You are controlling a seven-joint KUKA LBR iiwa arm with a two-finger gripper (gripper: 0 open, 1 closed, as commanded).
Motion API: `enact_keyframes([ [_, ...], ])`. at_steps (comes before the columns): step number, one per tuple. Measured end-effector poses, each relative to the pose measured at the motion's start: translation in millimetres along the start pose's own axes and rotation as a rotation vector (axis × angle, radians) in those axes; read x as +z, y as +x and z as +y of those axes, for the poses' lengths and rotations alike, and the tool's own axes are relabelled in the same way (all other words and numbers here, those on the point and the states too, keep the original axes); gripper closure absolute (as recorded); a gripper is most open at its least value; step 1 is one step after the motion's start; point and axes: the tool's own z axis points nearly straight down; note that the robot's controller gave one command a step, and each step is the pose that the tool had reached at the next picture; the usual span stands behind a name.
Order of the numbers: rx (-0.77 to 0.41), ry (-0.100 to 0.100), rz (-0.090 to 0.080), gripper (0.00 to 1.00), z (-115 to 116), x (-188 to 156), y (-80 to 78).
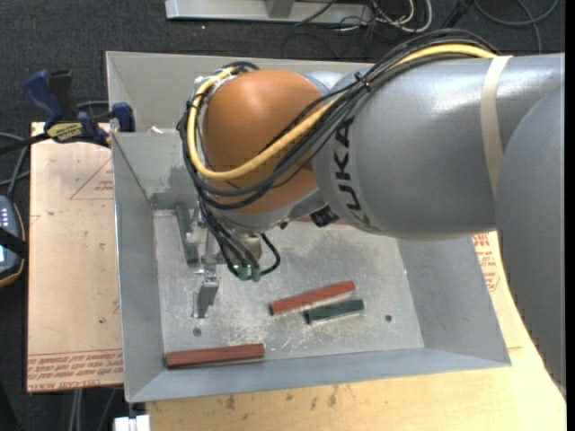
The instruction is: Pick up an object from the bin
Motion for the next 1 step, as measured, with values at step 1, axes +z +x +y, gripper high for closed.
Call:
enact_keyframes([
  [1,0.004,-0.002,-0.008,0.00,-1.4,-4.4,-2.1],
])
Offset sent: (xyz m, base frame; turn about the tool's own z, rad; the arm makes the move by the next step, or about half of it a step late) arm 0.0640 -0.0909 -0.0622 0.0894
